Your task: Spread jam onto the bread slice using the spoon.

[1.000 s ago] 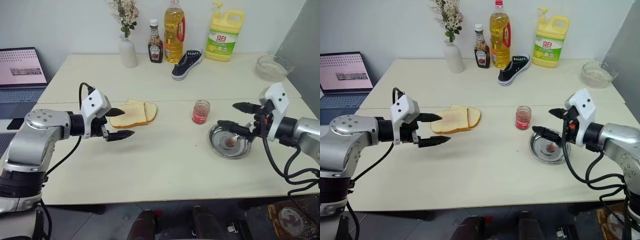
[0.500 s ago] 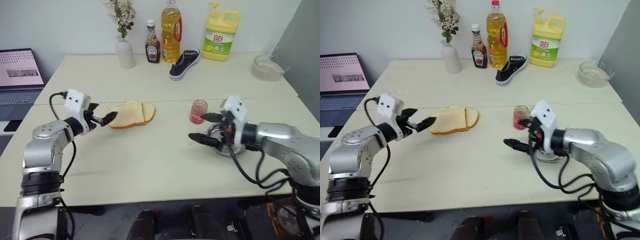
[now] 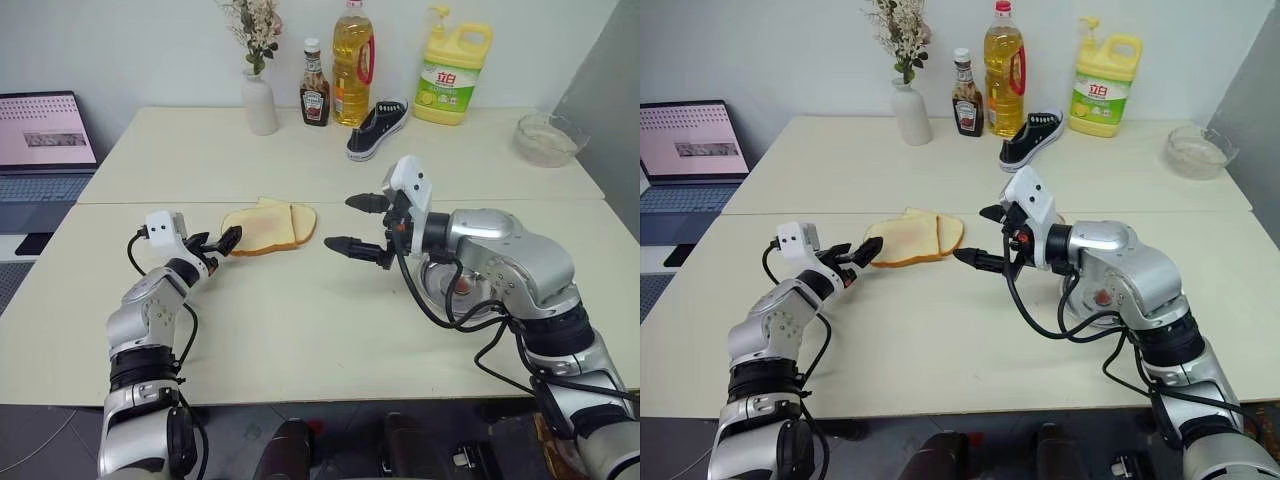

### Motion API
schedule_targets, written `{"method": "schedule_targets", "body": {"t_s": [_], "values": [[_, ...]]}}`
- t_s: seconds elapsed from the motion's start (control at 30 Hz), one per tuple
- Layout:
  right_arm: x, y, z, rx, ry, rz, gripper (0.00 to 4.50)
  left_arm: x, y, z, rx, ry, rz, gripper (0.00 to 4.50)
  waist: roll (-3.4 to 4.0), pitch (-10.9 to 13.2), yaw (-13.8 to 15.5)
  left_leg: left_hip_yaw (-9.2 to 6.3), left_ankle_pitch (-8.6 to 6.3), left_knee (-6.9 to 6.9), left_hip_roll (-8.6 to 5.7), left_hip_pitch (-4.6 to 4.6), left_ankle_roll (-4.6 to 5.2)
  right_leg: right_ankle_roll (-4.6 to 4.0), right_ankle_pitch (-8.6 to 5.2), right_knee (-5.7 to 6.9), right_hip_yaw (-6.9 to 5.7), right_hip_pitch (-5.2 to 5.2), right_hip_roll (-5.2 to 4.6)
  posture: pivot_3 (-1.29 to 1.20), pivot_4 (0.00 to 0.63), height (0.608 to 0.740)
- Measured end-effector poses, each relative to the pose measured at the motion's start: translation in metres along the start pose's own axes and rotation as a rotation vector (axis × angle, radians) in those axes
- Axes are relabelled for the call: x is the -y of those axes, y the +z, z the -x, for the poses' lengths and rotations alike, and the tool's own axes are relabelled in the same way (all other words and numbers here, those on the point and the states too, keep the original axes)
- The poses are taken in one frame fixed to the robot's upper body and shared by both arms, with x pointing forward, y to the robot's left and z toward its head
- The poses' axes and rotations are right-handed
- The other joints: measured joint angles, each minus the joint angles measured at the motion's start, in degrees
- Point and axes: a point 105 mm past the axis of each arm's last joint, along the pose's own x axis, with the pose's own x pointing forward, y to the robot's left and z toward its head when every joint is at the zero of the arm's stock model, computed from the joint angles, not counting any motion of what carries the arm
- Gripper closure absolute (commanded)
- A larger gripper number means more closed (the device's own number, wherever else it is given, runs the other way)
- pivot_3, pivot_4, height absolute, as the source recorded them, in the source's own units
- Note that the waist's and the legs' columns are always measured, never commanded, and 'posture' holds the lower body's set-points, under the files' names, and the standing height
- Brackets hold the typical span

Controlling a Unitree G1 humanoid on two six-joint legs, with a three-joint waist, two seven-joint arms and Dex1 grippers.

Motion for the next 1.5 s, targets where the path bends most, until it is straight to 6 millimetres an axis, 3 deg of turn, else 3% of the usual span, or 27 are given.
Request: {"method": "schedule_targets", "body": {"t_s": [0.2,0.27,0.73,0.87,0.97,1.13,1.23,1.33,1.5], "values": [[-0.006,0.000,-0.011,0.023,0.017,-0.015,0.01,0.000,-0.007,-0.013,-0.003,-0.008,-0.030,0.00,0.00,0.0,0.1,-0.04,0.01,0.00,0.01,-0.01,-0.01,-0.02,0.01,0.03,0.00,-0.02,-0.02,0.00,0.150,0.740],[-0.004,0.000,-0.011,0.021,0.007,-0.011,0.00,0.000,-0.007,-0.016,0.008,-0.015,-0.022,0.38,0.00,0.0,0.1,-0.05,0.01,0.00,0.02,-0.01,-0.02,-0.01,0.01,0.03,0.01,-0.01,-0.05,0.00,0.150,0.740],[0.006,-0.005,-0.006,0.018,-0.063,-0.028,0.00,0.013,-0.010,-0.027,0.028,-0.026,0.009,4.47,0.00,0.0,0.1,-0.08,0.02,0.01,0.00,-0.01,-0.03,-0.01,0.01,0.03,-0.02,0.00,-0.05,0.00,0.150,0.740],[0.008,-0.005,-0.004,0.014,-0.070,-0.020,0.00,0.017,-0.003,-0.030,0.028,-0.009,-0.137,4.47,0.00,0.0,0.0,-0.09,0.02,0.01,-0.02,-0.03,-0.03,-0.01,0.01,0.04,-0.04,-0.01,-0.02,0.00,0.150,0.740],[0.012,-0.011,0.001,-0.003,-0.095,-0.023,0.00,0.039,0.017,-0.031,0.056,-0.065,-0.329,4.47,0.00,0.0,0.1,-0.12,0.02,0.01,0.01,-0.08,-0.04,-0.01,0.01,0.01,-0.03,-0.01,-0.05,0.00,0.150,0.740],[0.011,-0.015,0.009,-0.001,-0.109,-0.050,0.00,0.116,0.060,-0.020,0.138,-0.367,-0.499,4.47,0.00,0.0,0.0,-0.09,0.02,-0.02,0.04,-0.12,-0.05,-0.01,0.01,-0.02,0.00,-0.03,-0.08,0.00,0.150,0.740],[0.011,-0.017,0.013,0.002,-0.116,-0.073,0.00,0.156,0.074,-0.004,0.125,-0.591,-0.559,4.47,0.00,0.0,-0.2,-0.05,0.02,-0.06,0.01,-0.07,-0.05,-0.01,0.00,-0.01,0.00,-0.03,-0.03,0.00,0.150,0.740],[0.014,-0.014,0.017,0.016,-0.115,-0.094,0.00,0.184,0.067,0.013,0.049,-0.836,-0.585,4.47,0.01,0.0,-0.5,0.04,0.02,-0.16,0.01,0.02,-0.04,-0.01,-0.01,-0.01,0.04,-0.03,0.03,0.00,0.150,0.740],[0.013,-0.013,0.030,-0.030,-0.048,-0.059,0.00,0.172,0.036,0.027,-0.179,-1.026,-0.722,4.47,0.04,0.0,-0.9,0.04,0.02,-0.23,0.03,0.02,-0.04,-0.04,-0.03,-0.02,0.01,-0.06,0.11,0.00,0.150,0.740]]}}
